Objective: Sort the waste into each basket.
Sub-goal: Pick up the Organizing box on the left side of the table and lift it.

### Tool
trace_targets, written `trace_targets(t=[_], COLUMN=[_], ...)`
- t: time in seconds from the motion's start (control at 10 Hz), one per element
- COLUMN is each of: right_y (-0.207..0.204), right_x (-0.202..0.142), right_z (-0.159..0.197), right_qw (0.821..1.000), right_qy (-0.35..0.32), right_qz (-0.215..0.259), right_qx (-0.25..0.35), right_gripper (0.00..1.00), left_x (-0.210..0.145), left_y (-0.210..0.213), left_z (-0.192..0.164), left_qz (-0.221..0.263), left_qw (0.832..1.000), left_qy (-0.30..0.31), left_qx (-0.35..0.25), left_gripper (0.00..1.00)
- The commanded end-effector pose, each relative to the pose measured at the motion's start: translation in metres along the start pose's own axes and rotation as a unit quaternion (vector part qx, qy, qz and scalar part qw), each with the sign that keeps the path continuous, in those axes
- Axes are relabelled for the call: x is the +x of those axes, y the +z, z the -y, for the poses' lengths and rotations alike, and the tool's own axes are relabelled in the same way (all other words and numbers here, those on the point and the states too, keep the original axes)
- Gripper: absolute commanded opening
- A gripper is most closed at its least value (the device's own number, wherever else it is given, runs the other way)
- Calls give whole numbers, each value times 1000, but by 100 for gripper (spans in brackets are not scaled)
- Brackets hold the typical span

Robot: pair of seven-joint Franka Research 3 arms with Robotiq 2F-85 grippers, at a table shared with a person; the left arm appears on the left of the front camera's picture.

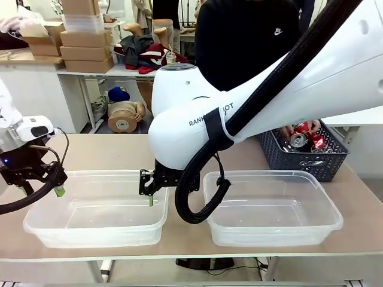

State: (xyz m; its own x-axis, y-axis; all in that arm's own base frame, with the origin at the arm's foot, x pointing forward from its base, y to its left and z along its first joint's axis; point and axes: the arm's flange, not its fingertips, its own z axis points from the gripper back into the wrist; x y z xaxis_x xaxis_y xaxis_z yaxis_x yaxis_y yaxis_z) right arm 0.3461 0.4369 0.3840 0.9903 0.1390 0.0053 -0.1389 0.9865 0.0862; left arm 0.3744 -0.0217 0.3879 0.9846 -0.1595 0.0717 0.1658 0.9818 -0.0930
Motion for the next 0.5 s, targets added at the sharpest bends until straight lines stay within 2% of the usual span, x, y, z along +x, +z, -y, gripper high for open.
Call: trace_targets(t=[0.0, 0.1, 0.2, 0.3, 0.4], right_y=[0, -2, -2, -2, -3], right_x=[6, 6, 6, 7, 6], right_z=[-18, -19, -20, -23, -26], right_qw=[999, 999, 999, 998, 998], right_qy=[-19, -20, -21, -29, -24], right_qz=[13, 12, 15, 25, 24], right_qx=[-32, -31, -32, -45, -45], right_gripper=[37, 0, 0, 0, 15], left_x=[-29, -29, -30, -30, -31], left_y=[-17, -18, -20, -23, -24], left_z=[1, 1, 1, 1, 3], left_qz=[7, 2, -4, -9, -12], left_qw=[1000, 1000, 1000, 1000, 1000], left_qy=[-13, -16, -16, -19, -19], left_qx=[0, 2, 6, 12, 17], left_gripper=[40, 0, 38, 0, 0])
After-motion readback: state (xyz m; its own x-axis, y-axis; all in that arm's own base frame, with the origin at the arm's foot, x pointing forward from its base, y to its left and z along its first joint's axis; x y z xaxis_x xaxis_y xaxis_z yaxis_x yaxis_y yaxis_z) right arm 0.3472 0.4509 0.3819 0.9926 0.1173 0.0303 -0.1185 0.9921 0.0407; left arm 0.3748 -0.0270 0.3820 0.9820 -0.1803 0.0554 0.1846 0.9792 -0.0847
